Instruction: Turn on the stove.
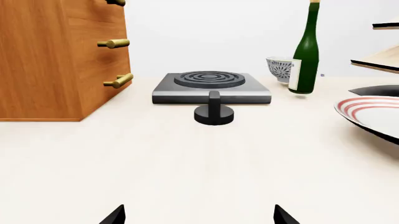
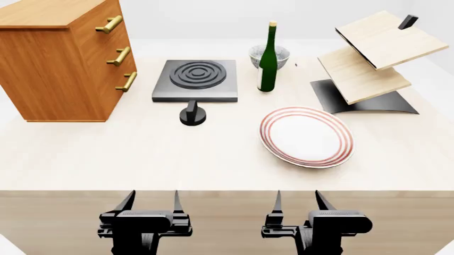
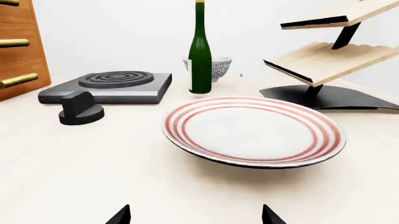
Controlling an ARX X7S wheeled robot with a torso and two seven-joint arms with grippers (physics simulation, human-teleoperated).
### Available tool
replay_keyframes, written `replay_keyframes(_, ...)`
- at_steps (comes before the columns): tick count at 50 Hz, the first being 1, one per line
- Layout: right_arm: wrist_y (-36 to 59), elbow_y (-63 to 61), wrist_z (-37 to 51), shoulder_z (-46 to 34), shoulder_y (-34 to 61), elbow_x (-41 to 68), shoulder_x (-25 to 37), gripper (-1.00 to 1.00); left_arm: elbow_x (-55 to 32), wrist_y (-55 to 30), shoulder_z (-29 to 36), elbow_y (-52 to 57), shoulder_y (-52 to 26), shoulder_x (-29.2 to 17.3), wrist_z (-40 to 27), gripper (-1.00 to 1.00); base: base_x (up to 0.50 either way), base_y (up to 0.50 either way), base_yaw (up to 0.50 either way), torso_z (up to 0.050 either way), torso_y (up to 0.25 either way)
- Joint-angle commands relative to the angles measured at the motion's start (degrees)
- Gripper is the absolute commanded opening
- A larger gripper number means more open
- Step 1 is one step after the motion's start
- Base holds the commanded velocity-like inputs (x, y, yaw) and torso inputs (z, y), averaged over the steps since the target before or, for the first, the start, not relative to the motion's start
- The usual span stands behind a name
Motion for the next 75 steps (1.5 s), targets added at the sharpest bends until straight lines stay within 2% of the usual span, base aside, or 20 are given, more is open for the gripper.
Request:
replay_keyframes(1, 0.2, -0.3, 2.6, -2.6, 0.0, 2.2, 2.2, 1.00, -1.6, -0.3, 1.8, 0.4, 0.0, -1.6, -1.8, 1.00, 0.00, 0.00, 0.00, 0.000, 0.000)
replay_keyframes(6, 0.4, 1.7, 5.6, -3.9, 0.3, 0.0, 2.6, 1.00, -3.8, -2.4, 1.5, -0.7, -0.3, -1.9, -3.4, 1.00, 0.00, 0.00, 0.00, 0.000, 0.000)
replay_keyframes(8, 5.7, 2.8, 8.7, -3.6, 2.1, -2.1, 2.5, 1.00, -1.4, -5.1, 2.5, -1.7, -1.5, -2.2, -5.7, 1.00, 0.00, 0.00, 0.00, 0.000, 0.000)
replay_keyframes(11, 7.9, 4.0, 9.1, -3.5, 3.2, -1.2, 2.6, 1.00, -2.0, -6.0, 3.6, -2.5, -2.1, -2.7, -4.9, 1.00, 0.00, 0.00, 0.00, 0.000, 0.000)
replay_keyframes(14, 9.6, 2.7, 9.2, -2.7, 3.4, 0.7, 2.8, 1.00, -2.0, -7.3, 4.2, -2.2, -2.7, -3.4, -4.8, 1.00, 0.00, 0.00, 0.00, 0.000, 0.000)
replay_keyframes(16, 10.9, -2.5, 7.7, -2.5, 2.0, 2.7, 3.6, 1.00, 0.0, -9.1, 5.0, 1.7, -2.7, -4.3, -5.9, 1.00, 0.00, 0.00, 0.00, 0.000, 0.000)
replay_keyframes(19, 16.5, -9.9, 6.9, -2.4, 1.2, 4.1, 4.7, 1.00, -5.2, -22.6, 2.4, 11.9, -4.5, -4.6, -4.6, 1.00, 0.00, 0.00, 0.00, 0.000, 0.000)
replay_keyframes(21, 27.5, -20.6, 5.6, -0.4, 1.5, 8.9, 6.0, 1.00, -8.9, -34.9, 0.8, 20.8, -6.8, -5.3, -4.3, 1.00, 0.00, 0.00, 0.00, 0.000, 0.000)
replay_keyframes(25, 36.8, -32.8, 6.2, 0.7, 2.9, 10.7, 8.5, 1.00, -12.0, -44.8, -0.5, 33.0, -9.2, -6.8, -4.5, 1.00, 0.00, 0.00, 0.00, 0.000, 0.000)
replay_keyframes(27, 45.6, -40.0, 5.8, 2.4, 5.1, 14.1, 9.5, 1.00, -14.0, -52.5, -2.1, 38.4, -11.7, -7.2, -5.3, 1.00, 0.00, 0.00, 0.00, 0.000, 0.000)
replay_keyframes(33, 58.9, -52.9, 6.6, 7.7, 9.5, 20.3, 9.8, 1.00, -18.1, -62.4, -5.2, 47.6, -15.1, -7.5, -6.0, 1.00, 0.00, 0.00, 0.00, 0.000, 0.000)
replay_keyframes(38, 59.4, -53.6, 6.6, 8.3, 8.8, 21.1, 10.0, 1.00, -20.6, -66.0, -7.9, 50.2, -16.7, -6.7, -5.9, 1.00, 0.00, 0.00, 0.00, 0.000, 0.000)
replay_keyframes(47, 57.7, -52.2, 7.5, 8.2, 8.8, 20.3, 10.5, 1.00, -20.9, -66.8, -7.8, 50.5, -17.7, -7.3, -7.0, 1.00, 0.00, 0.00, 0.00, 0.000, 0.000)
replay_keyframes(51, 56.3, -52.1, 6.7, 10.6, 8.9, 22.0, 9.5, 1.00, -20.7, -65.9, -7.7, 49.7, -17.9, -7.3, -7.2, 1.00, 0.05, 0.00, 0.00, 0.000, 0.000)
replay_keyframes(52, 53.3, -52.1, 5.9, 11.0, 7.9, 21.9, 9.2, 1.00, -20.6, -65.4, -7.5, 49.7, -17.7, -7.5, -7.3, 1.00, 0.36, 0.00, 0.00, 0.000, 0.000)
replay_keyframes(75, 52.6, -51.6, 7.2, 10.0, 7.6, 22.7, 9.9, 1.00, -21.3, -62.5, -7.5, 48.7, -16.4, -8.3, -7.8, 1.00, 0.50, 0.00, 0.00, 0.000, 0.000)
